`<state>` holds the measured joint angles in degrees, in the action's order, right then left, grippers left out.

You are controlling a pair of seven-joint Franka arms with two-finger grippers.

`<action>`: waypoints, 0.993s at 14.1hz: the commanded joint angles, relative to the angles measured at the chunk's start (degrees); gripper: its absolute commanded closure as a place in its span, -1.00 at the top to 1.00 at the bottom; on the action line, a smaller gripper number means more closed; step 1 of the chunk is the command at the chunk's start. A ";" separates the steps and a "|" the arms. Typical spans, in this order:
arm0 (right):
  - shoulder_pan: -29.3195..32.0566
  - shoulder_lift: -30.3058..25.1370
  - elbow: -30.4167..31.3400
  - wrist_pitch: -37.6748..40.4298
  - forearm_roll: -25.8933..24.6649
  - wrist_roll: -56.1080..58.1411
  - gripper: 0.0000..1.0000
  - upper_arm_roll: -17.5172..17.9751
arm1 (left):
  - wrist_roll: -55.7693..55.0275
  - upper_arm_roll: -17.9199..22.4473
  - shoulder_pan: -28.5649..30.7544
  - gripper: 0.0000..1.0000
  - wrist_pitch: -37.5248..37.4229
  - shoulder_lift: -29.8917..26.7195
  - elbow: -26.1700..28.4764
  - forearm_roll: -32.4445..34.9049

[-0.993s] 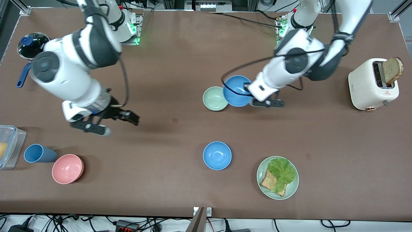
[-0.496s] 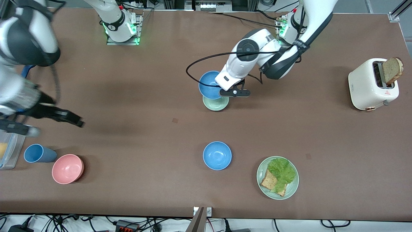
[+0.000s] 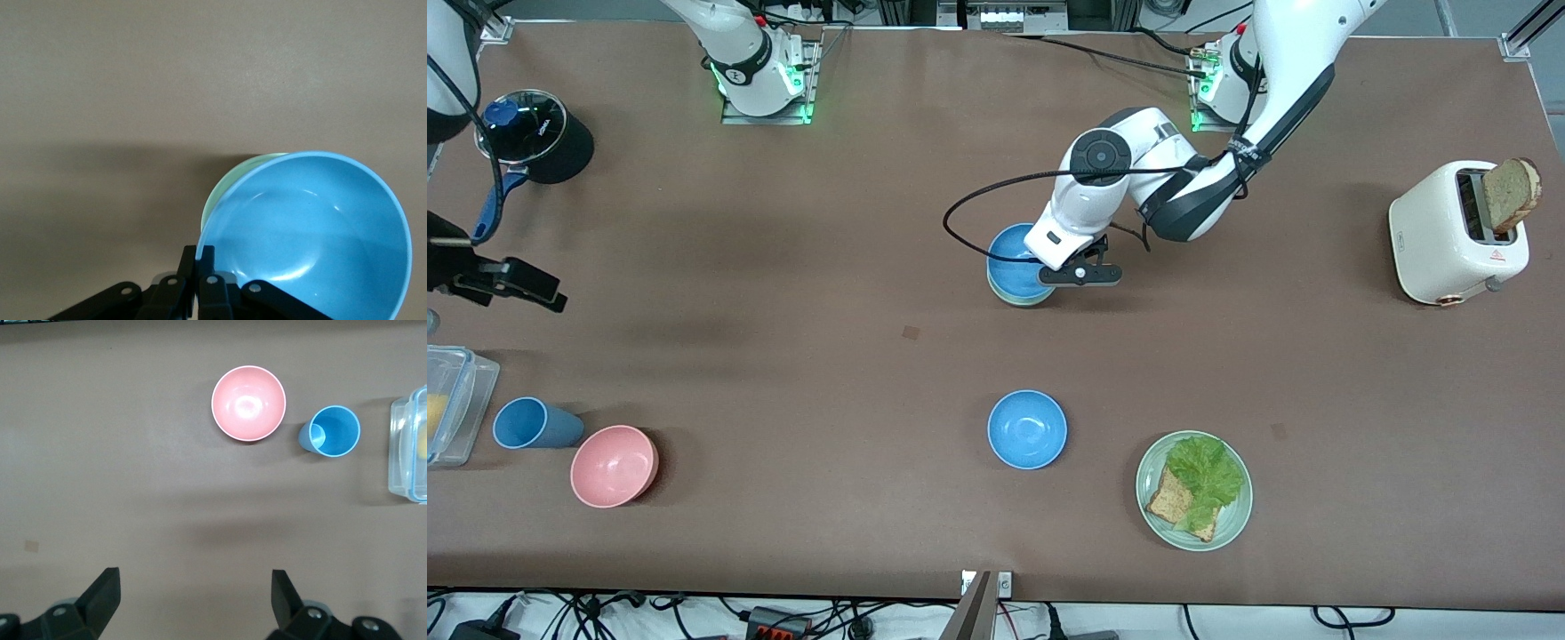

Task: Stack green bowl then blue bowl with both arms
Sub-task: 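Lower the blue bowl into the green bowl and open the left gripper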

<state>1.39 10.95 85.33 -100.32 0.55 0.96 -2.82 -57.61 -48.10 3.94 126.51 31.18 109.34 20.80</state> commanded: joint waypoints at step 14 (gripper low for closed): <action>0.72 -17.36 21.28 -0.75 -0.82 2.02 1.00 0.71 | -3.03 -0.59 2.73 0.05 -3.88 -1.20 -2.63 1.08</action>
<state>2.07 -3.37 102.82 -99.43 0.50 2.53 -2.51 -59.28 -46.98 5.08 126.57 33.06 107.51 20.95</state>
